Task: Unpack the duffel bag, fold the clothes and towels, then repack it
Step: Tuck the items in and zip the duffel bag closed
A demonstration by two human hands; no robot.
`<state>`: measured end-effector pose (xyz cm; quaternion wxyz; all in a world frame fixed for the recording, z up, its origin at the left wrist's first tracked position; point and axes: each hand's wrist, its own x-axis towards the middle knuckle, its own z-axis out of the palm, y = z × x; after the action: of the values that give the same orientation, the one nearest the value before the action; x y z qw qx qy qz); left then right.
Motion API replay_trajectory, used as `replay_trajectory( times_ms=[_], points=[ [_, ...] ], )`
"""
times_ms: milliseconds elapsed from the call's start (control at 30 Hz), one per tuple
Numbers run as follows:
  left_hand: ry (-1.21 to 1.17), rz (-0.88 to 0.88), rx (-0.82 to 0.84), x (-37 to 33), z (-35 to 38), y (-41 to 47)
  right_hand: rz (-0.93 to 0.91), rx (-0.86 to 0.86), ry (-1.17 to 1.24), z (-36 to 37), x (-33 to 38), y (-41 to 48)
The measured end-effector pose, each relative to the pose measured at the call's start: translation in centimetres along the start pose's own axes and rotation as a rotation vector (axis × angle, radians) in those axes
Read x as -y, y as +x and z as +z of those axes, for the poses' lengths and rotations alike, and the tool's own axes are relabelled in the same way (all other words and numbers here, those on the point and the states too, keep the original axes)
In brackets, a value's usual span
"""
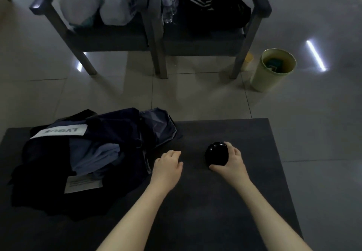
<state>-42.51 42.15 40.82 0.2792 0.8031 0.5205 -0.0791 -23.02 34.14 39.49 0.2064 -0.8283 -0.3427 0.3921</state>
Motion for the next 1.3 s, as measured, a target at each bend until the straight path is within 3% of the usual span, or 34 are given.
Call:
replay_trajectory(
  times_ms=[300, 533, 700, 900, 1133, 1300],
  points=[
    [0.285, -0.24, -0.231, 8.3, -2.1, -0.4, -0.098, 0.142, 0.031, 5.6, 3.1, -1.9],
    [0.229, -0.403, -0.232, 10.2, -2.8, 0.5, -0.078, 0.102, 0.175, 8.2, 4.6, -2.7],
    [0.1, -0.408, -0.205, 10.8, -4.0, 0.7, -0.117, 0.091, 0.189, 8.4, 6.0, -3.4],
    [-0.109, -0.337, -0.285, 11.2, -6.0, -3.0, -0.164, 0.099, 0.241, 8.6, 8.4, -3.9],
    [-0.178, -0.223, -0.326, 10.9, -5.8, -8.7, -0.23, 0.167, 0.226, 11.9, 11.2, -5.1],
    [-0.268, -0.277, -0.326, 10.3, -5.2, -11.0, -0.156, 0.237, 0.188, 15.4, 11.2, -6.1]
  ],
)
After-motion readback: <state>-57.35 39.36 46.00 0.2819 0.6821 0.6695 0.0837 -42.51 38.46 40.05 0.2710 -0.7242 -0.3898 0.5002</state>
